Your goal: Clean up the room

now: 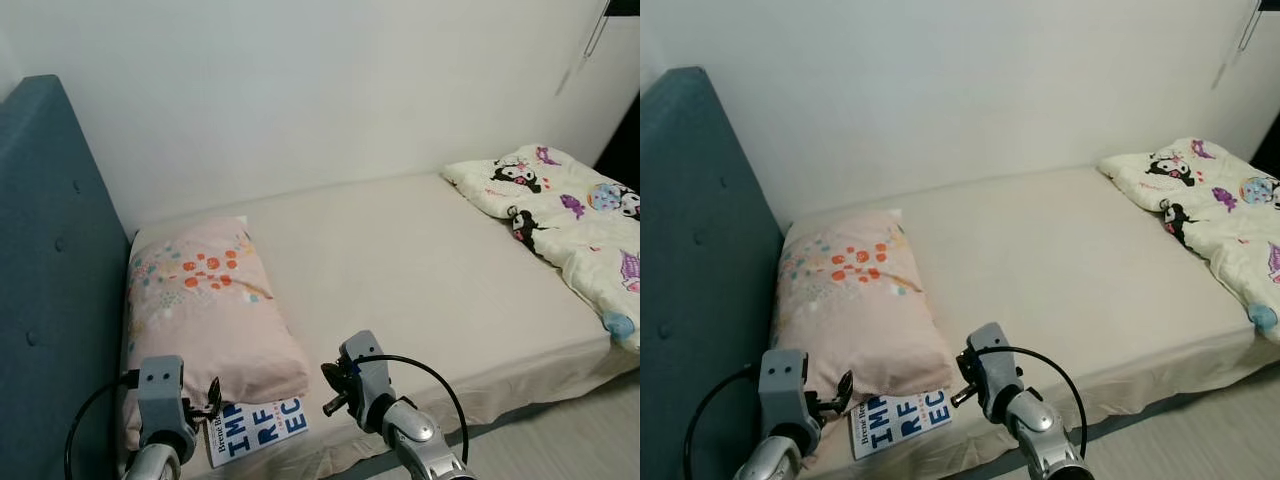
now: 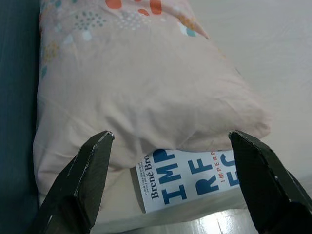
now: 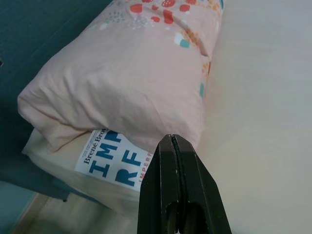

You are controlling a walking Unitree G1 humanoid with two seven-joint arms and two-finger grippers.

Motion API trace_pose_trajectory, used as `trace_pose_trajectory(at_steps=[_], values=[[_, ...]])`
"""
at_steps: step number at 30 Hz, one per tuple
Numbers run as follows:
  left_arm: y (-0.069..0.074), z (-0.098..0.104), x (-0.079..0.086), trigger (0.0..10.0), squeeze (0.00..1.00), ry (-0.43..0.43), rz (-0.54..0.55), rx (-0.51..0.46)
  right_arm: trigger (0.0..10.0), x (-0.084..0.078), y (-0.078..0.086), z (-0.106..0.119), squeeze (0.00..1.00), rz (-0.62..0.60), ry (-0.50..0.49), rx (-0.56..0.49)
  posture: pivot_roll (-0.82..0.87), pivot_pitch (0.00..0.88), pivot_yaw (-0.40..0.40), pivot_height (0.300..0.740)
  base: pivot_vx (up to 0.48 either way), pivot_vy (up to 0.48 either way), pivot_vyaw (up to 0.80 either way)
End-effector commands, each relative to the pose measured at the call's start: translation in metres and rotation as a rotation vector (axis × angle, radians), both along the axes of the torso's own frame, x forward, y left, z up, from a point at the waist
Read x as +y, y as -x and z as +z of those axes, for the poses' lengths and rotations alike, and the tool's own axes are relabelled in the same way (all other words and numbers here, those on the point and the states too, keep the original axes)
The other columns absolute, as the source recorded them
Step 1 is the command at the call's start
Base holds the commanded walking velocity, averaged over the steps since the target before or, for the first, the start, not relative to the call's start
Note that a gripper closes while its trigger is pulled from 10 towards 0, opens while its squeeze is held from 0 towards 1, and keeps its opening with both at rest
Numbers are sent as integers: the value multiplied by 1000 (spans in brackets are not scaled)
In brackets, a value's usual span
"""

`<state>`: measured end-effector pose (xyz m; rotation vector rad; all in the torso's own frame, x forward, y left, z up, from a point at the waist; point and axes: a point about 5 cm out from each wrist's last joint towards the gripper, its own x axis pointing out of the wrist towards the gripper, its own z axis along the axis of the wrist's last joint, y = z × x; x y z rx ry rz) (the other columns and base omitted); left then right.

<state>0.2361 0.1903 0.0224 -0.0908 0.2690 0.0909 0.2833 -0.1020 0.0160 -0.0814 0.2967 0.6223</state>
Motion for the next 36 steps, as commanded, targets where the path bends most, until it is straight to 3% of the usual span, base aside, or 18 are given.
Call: trace_pose_trajectory(at_steps=[1,26,32,36], values=[[2,0,0,10000,0,-18,-16,11,10000,-2,4,-3,0,-12,-16,18,48,59,-35,740,0,-472,0],[0,3,2,10000,0,-18,-12,42,10000,-1,5,-3,0,-14,-37,28,49,76,-33,740,0,-476,0],[0,-1,0,10000,0,4,-54,93,10000,-1,6,-4,0,-14,-41,29,50,79,-28,740,0,320,0],[1,-1,1,10000,0,-24,-56,102,10000,-1,6,-3,0,-17,-46,30,50,82,-25,740,0,480,0]])
